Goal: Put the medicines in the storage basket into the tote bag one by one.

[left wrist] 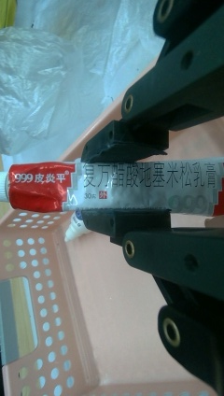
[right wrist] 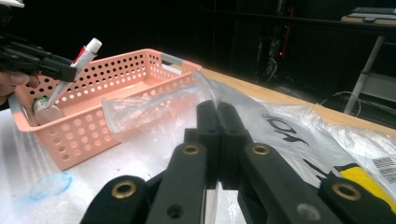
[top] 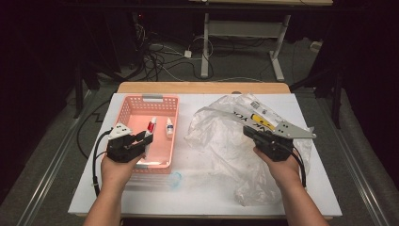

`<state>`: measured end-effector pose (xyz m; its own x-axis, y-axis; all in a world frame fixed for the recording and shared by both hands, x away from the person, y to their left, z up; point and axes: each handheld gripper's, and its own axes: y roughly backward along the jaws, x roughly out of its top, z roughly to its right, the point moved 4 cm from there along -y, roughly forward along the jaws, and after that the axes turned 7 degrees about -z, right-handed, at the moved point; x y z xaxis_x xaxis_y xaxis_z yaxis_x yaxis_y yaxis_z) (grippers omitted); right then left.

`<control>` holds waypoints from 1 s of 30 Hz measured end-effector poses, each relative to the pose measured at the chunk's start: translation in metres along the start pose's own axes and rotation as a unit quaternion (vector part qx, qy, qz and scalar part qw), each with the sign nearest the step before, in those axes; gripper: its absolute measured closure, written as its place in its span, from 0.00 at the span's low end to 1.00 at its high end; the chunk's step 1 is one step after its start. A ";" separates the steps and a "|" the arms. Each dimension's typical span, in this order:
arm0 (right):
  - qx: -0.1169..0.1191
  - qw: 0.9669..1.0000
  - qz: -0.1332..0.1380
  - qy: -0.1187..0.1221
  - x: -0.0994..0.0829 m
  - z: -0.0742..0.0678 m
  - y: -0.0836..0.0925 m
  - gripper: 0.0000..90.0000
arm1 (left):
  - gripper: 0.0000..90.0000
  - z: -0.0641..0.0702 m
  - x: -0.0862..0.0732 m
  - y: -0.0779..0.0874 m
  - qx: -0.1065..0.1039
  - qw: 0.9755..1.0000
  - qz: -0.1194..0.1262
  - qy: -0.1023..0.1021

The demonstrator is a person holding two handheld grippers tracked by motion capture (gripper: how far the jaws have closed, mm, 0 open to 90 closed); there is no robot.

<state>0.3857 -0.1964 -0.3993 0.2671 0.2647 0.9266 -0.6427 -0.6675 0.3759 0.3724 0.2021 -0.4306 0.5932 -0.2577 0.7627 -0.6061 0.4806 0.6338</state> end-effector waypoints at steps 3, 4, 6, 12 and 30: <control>-0.001 1.000 -0.003 -0.002 -0.001 0.000 -0.002 1.00 | 0.74 -0.001 0.000 0.002 0.002 1.000 0.005 0.003; -0.001 1.000 -0.003 0.000 -0.001 0.000 -0.003 1.00 | 0.74 -0.001 0.000 0.002 0.004 1.000 0.010 0.004; -0.001 1.000 -0.003 -0.001 -0.001 0.000 -0.003 1.00 | 0.74 0.000 0.001 0.004 0.001 1.000 0.014 0.006; -0.002 1.000 -0.001 0.000 0.000 0.001 -0.001 1.00 | 0.74 0.008 0.004 0.008 -0.008 1.000 0.019 -0.001; -0.001 1.000 0.001 0.000 0.001 -0.001 0.000 1.00 | 0.74 0.050 0.020 0.016 -0.055 0.997 0.042 -0.036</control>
<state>0.3851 -0.1957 -0.3987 0.2652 0.2641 0.9273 -0.6445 -0.6668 0.3742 0.3482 0.1621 -0.3987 0.5003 -0.2706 0.8224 -0.5884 0.5906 0.5523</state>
